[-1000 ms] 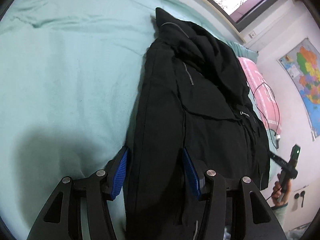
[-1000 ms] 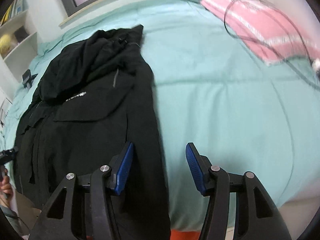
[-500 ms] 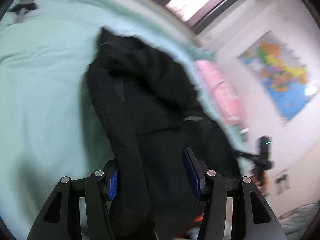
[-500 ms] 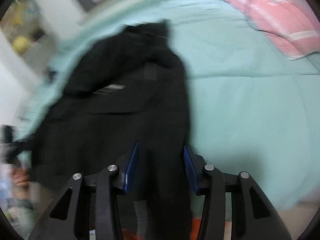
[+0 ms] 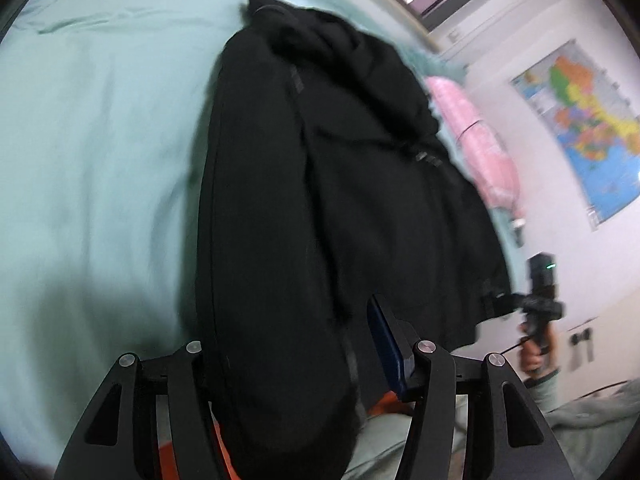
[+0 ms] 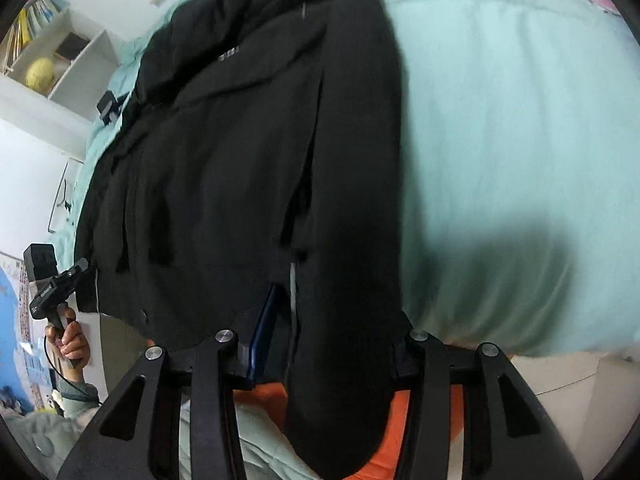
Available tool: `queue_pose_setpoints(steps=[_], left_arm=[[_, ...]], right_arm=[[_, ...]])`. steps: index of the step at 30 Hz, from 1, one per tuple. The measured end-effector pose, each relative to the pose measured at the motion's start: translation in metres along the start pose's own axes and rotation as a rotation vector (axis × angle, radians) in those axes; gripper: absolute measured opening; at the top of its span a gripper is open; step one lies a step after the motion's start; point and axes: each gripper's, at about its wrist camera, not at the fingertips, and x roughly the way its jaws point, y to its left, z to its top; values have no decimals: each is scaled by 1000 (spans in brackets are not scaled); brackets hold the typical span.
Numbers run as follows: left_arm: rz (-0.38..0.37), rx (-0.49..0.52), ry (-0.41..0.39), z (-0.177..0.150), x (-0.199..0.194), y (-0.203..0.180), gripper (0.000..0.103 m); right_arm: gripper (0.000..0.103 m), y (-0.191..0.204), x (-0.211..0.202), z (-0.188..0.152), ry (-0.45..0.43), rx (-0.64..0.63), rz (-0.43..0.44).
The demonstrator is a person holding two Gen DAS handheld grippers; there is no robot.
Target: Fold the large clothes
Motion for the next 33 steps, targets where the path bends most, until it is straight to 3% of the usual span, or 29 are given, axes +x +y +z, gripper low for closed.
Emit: queue_pose_setpoints(steps=[1, 3, 4, 8, 13, 15, 19, 23, 27, 30, 33], left_arm=[[14, -3, -14, -1, 0, -1, 46], [31, -19, -45, 5, -4, -6, 17], [18, -22, -65, 7, -10, -9, 14], [-2, 12, -181, 25, -51, -31, 13], [-137, -2, -327, 71, -99, -44, 14], [-161, 6, -369, 94, -107, -50, 14], [-184, 23, -413, 142, -109, -62, 14], [-126, 55, -470, 196, -100, -76, 14], [26, 24, -559, 252, -73, -89, 15], [71, -43, -552, 295, -41, -78, 17], [150, -86, -519, 333, 0, -65, 17]], right_arm=[[46, 2, -2, 0, -20, -2, -3], [24, 7, -8, 5, -61, 1, -15], [18, 11, -17, 11, -90, -4, -15], [14, 33, -59, 20, -196, -73, 4], [14, 57, -117, 53, -359, -128, 30], [14, 70, -136, 67, -431, -166, 15], [14, 86, -157, 105, -494, -208, 12], [14, 91, -167, 160, -587, -195, 34], [14, 97, -155, 224, -649, -153, -13], [14, 87, -141, 268, -657, -94, -13], [14, 82, -100, 321, -648, -56, -71]])
